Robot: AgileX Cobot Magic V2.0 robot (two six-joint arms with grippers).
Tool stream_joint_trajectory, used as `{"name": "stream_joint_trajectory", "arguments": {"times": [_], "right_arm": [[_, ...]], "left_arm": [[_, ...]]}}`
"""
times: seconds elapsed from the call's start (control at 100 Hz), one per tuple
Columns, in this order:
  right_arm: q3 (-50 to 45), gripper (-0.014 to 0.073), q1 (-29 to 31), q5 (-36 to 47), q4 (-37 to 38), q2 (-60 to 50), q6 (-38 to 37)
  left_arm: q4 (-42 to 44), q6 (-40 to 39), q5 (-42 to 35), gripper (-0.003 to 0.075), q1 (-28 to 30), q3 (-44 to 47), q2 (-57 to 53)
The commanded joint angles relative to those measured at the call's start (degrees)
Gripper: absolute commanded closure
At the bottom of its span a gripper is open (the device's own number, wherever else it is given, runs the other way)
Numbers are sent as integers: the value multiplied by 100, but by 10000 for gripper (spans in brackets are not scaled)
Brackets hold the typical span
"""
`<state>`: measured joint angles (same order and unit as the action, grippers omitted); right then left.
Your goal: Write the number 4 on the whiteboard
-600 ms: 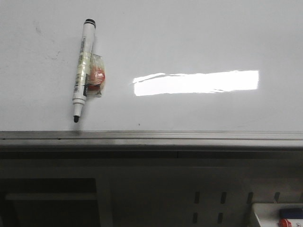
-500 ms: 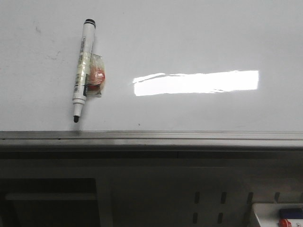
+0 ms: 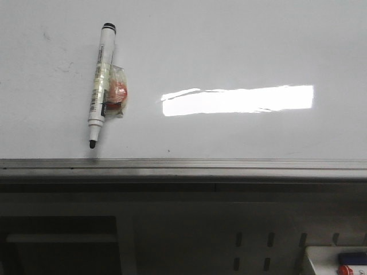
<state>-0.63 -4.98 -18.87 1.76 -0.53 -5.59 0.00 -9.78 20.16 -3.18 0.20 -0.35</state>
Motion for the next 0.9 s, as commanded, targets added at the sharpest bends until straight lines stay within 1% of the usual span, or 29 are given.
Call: {"name": "stream_joint_trajectory", "arguments": {"times": [0.0,0.43,0.54,0.59,0.64,0.69,0.74,0.76,0.82,0.89], "right_arm": [[-132,659,10,111,71,-90,25],[-132,659,10,123,71,-90,25],[-132,659,10,302,71,-90,25],[-132,659,10,638,71,-90,25],[-132,659,10,1111,-63,-90,25],[-132,659,10,1584,-452,-90,25],[-132,659,10,2030,-1029,-90,25],[-132,659,10,2199,-1166,-90,25],[-132,659,10,2591,-1733,-90,25],[-132,659,10,2784,-2250,-90,25]], "left_arm": [[-73,18,-181,741,25,194,-144],[-73,18,-181,741,25,194,-144],[210,18,-207,741,25,194,-144],[-176,7,-334,741,25,194,-144],[-1008,-36,-544,741,25,194,-144],[-2354,-34,-719,741,25,194,-144],[-3372,-23,-812,741,25,194,-144],[-3608,-23,-841,741,25,194,-144],[-3926,-23,-933,741,25,194,-144],[-4319,-23,-1034,741,25,194,-144]]}}
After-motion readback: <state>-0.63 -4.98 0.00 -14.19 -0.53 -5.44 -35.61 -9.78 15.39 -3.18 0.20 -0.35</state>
